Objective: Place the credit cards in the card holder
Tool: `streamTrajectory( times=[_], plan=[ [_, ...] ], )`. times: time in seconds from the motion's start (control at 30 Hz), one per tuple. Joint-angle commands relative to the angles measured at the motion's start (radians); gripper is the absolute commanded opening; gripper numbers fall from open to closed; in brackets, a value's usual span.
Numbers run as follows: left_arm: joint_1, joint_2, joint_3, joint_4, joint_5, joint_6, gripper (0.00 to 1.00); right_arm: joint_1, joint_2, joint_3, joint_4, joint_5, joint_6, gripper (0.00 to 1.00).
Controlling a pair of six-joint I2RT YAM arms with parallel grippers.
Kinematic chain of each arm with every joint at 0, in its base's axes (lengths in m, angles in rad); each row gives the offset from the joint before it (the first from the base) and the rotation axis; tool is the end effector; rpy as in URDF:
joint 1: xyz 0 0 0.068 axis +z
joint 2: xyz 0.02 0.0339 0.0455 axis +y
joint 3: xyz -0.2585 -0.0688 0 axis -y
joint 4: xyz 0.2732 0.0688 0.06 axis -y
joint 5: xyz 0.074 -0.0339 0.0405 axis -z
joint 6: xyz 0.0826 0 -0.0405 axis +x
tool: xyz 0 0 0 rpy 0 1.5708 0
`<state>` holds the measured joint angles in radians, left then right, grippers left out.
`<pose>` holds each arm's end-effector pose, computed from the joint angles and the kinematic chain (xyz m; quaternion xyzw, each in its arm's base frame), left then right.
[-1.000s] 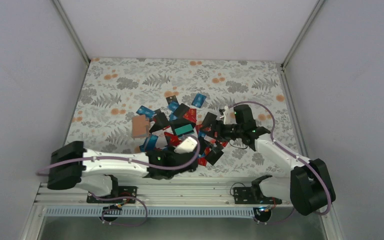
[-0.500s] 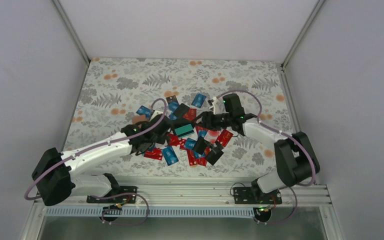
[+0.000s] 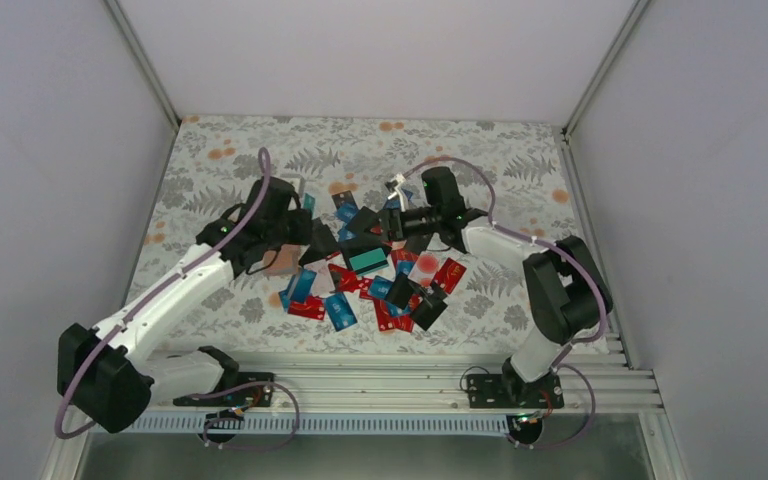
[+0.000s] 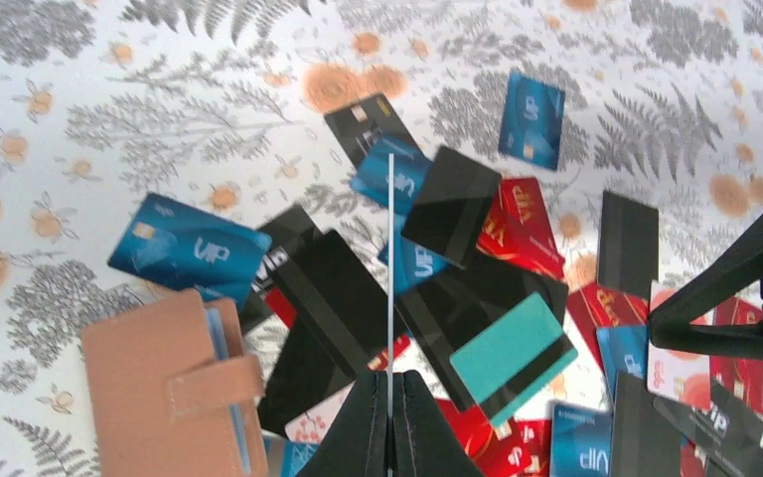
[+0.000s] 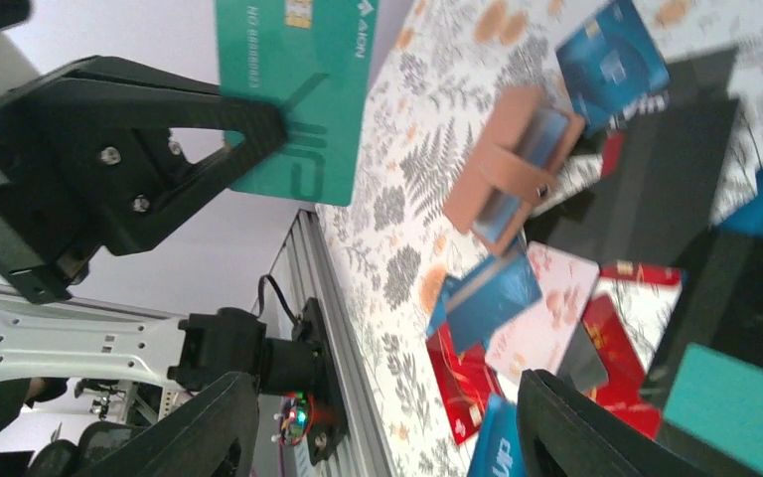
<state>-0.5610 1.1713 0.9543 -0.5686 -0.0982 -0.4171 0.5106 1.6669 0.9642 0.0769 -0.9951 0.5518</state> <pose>0.2665 -0.1579 0.2409 0.0476 0.9218 -0.1395 0.3586 0.3051 0.2503 0.1703 -0.2011 0.7868 0.5690 0.1295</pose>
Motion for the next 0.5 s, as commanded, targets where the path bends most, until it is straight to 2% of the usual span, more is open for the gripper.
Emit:
streamTrajectory(
  times=[0.0, 0.2, 0.47],
  plan=[
    [0.072, 0.029, 0.046, -0.028, 0.047, 0.05, 0.02, 0.012, 0.053, 0.096, 0.0, -0.022, -0.068, 0.67],
    [0.171, 0.156, 0.131, -0.168, -0.241, 0.022, 0.02, 0.081, 0.202, 0.21, -0.084, 0.12, -0.069, 0.6],
    [0.341, 0.294, 0.093, -0.155, -0.282, 0.011, 0.02, 0.185, 0.409, 0.436, -0.128, 0.188, -0.057, 0.57]
  ],
)
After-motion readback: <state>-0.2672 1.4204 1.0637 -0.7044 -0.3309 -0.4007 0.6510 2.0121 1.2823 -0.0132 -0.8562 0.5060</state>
